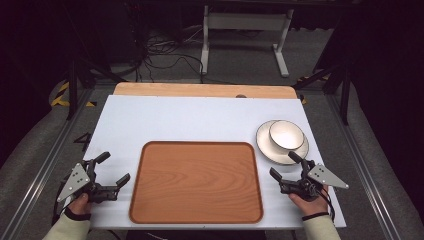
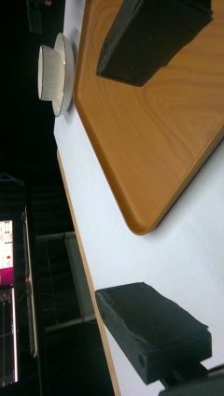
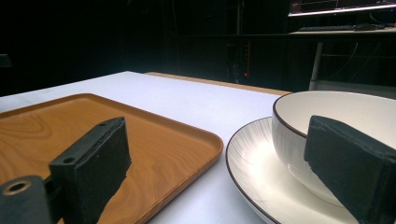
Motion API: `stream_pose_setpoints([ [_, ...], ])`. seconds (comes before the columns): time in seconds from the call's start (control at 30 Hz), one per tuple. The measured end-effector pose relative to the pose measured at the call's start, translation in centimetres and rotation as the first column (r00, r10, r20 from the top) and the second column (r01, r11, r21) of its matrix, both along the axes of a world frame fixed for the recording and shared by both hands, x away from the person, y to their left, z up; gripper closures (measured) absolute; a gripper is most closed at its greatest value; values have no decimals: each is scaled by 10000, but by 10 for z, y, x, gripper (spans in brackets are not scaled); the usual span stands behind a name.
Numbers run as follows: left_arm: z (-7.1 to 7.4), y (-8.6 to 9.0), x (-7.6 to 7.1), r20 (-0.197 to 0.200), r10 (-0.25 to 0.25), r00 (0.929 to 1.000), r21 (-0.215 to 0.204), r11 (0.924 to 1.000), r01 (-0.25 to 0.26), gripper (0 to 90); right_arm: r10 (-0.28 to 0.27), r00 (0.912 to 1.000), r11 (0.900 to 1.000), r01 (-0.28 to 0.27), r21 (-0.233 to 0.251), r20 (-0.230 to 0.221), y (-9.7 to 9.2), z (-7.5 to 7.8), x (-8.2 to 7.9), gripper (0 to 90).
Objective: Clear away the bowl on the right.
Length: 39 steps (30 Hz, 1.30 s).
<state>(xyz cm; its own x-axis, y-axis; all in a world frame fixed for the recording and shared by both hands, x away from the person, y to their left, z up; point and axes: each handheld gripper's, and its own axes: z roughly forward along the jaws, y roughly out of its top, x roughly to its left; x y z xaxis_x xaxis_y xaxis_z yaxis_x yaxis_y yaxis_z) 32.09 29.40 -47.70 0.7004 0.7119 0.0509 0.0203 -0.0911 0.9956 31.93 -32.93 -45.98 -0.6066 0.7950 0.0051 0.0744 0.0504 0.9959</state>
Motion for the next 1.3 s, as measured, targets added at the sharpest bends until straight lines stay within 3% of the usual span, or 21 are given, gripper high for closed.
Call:
stream_pose_setpoints([
  [0.63,0,0,0,8,-3,10000,-6,10000,3,3,-76,10000,10000,76,-8,-20,0,0,0,64],
  [0.97,0,0,0,1,1,10000,-6,10000,-1,3,-82,10000,10000,82,-31,-42,1,2,1,106],
  [1.13,0,0,0,5,5,10000,-2,10000,-5,2,9,9996,9999,-12,111,273,4,17,-1,128],
  [1.3,0,0,0,18,7,10000,0,10000,-7,3,95,9995,9999,-96,28,304,6,26,-1,138],
])
